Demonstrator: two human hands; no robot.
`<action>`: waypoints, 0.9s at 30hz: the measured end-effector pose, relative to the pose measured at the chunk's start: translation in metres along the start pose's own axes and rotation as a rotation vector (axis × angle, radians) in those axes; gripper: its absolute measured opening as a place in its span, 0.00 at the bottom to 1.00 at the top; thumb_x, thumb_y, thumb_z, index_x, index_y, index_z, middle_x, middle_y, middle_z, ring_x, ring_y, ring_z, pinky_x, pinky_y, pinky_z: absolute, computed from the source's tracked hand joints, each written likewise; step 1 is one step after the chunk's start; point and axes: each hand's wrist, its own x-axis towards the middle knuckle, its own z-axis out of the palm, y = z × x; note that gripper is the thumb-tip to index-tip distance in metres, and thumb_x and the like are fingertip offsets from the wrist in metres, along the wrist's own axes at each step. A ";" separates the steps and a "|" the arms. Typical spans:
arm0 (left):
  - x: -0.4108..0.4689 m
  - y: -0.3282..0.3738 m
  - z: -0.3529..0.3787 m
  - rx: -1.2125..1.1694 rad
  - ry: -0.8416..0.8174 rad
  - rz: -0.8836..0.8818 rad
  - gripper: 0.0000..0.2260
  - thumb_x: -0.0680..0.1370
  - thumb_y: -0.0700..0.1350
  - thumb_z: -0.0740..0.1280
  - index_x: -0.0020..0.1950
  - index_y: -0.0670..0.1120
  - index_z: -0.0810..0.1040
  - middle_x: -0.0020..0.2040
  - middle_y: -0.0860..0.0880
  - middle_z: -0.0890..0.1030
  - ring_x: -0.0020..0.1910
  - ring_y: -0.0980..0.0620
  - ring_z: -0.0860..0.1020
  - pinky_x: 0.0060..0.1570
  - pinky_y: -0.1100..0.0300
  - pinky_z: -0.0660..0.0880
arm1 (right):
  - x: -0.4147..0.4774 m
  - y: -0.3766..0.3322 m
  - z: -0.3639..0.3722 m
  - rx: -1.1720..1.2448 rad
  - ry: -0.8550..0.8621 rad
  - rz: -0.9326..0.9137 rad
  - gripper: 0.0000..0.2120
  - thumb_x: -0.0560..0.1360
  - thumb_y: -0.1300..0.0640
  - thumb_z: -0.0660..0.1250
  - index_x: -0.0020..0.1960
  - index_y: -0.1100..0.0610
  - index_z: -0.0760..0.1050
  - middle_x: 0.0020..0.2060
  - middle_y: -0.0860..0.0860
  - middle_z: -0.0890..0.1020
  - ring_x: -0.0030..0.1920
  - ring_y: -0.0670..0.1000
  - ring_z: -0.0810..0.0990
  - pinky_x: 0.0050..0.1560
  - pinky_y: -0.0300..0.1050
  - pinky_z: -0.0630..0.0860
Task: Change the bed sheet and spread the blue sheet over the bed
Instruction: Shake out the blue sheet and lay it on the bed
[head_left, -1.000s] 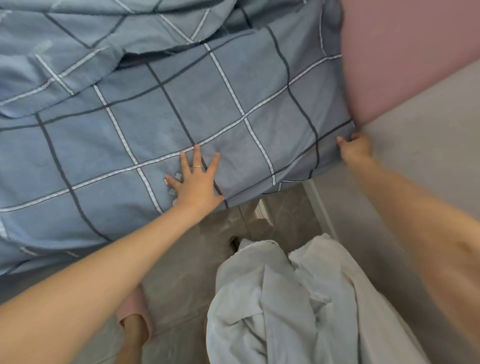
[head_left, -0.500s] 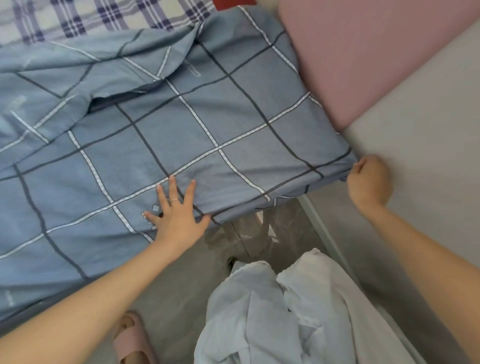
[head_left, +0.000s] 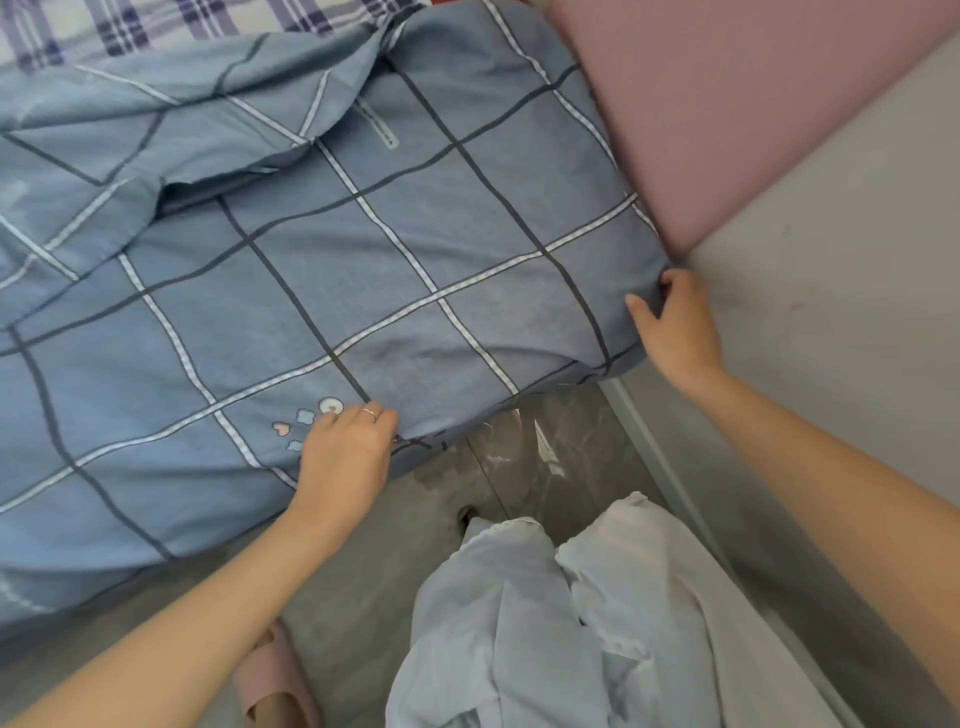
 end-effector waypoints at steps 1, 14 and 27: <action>-0.004 0.001 0.000 -0.009 0.009 0.014 0.14 0.59 0.31 0.76 0.32 0.43 0.73 0.30 0.46 0.74 0.28 0.43 0.75 0.28 0.56 0.68 | 0.005 -0.002 -0.001 -0.023 0.011 -0.014 0.15 0.77 0.53 0.64 0.59 0.62 0.70 0.58 0.60 0.73 0.57 0.60 0.74 0.52 0.51 0.70; -0.021 0.001 0.001 -0.113 -0.025 -0.068 0.17 0.53 0.28 0.74 0.32 0.43 0.72 0.28 0.49 0.73 0.22 0.45 0.73 0.22 0.66 0.53 | -0.015 0.013 -0.026 -0.325 0.268 -0.204 0.07 0.77 0.59 0.61 0.44 0.63 0.73 0.42 0.64 0.78 0.40 0.65 0.76 0.35 0.49 0.65; -0.007 -0.030 -0.007 -0.200 -0.003 -0.412 0.44 0.65 0.59 0.75 0.75 0.50 0.59 0.73 0.40 0.56 0.74 0.37 0.51 0.63 0.28 0.55 | -0.038 -0.075 0.044 -0.615 -0.231 -1.355 0.25 0.78 0.48 0.53 0.74 0.51 0.62 0.72 0.54 0.67 0.72 0.57 0.63 0.71 0.55 0.53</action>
